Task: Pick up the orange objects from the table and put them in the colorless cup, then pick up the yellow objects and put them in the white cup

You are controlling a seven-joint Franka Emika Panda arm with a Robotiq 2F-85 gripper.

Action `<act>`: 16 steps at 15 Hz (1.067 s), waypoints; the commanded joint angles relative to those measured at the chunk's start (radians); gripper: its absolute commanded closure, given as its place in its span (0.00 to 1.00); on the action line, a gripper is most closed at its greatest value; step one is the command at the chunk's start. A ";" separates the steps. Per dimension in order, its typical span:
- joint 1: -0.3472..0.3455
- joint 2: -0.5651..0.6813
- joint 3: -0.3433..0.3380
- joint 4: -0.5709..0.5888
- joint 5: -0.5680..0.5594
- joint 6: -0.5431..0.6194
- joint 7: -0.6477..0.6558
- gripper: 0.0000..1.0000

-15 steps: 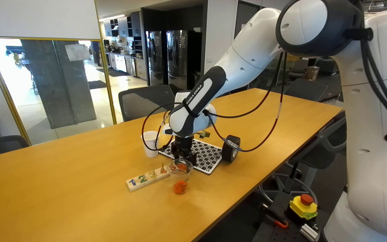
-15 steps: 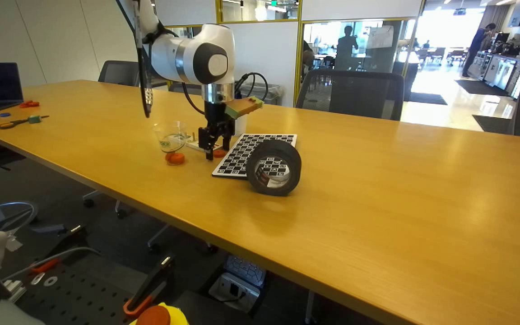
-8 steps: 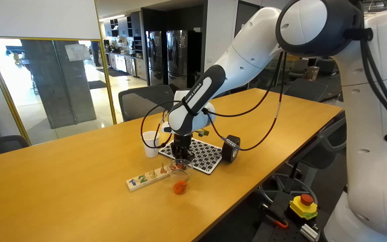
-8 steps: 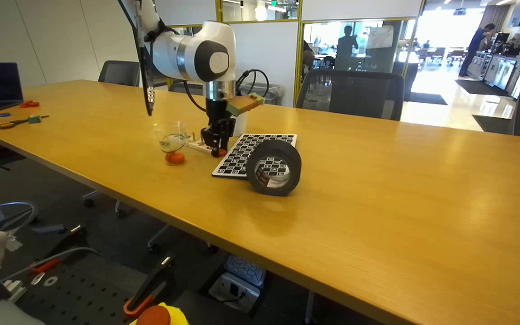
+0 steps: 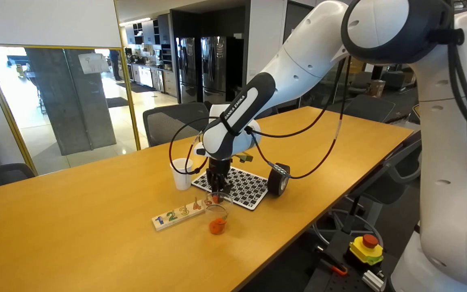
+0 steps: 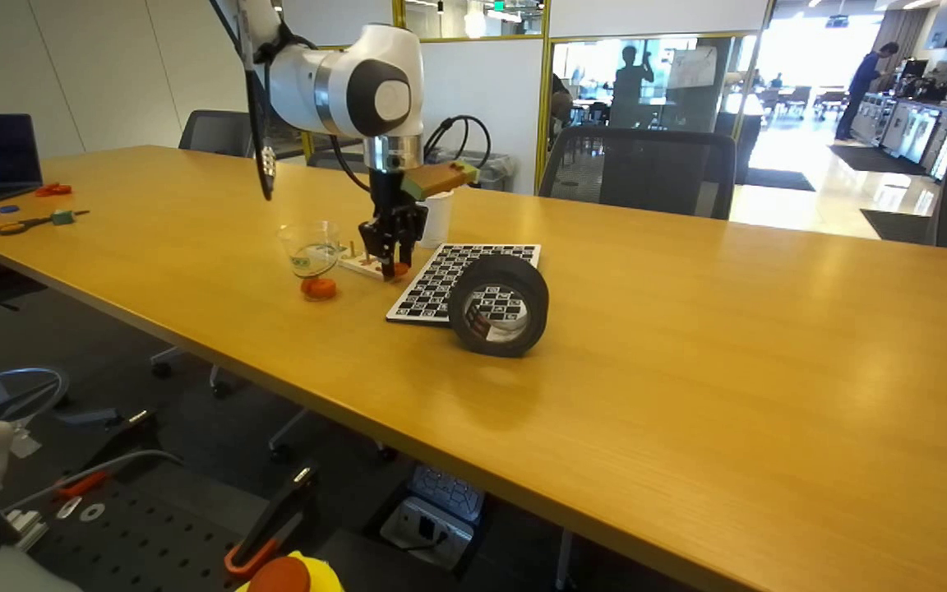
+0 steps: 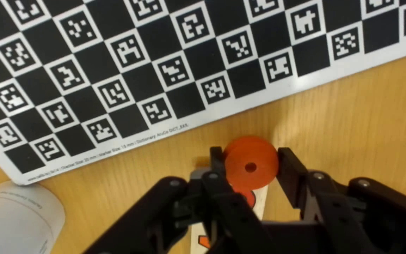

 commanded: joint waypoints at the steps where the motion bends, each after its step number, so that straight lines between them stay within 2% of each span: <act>1: 0.048 -0.160 -0.017 -0.104 -0.015 -0.011 0.157 0.78; 5: 0.112 -0.302 -0.030 -0.202 -0.116 -0.005 0.386 0.78; 10: 0.165 -0.434 -0.012 -0.292 -0.254 -0.028 0.650 0.78; 16: 0.208 -0.526 0.003 -0.362 -0.318 -0.053 0.810 0.78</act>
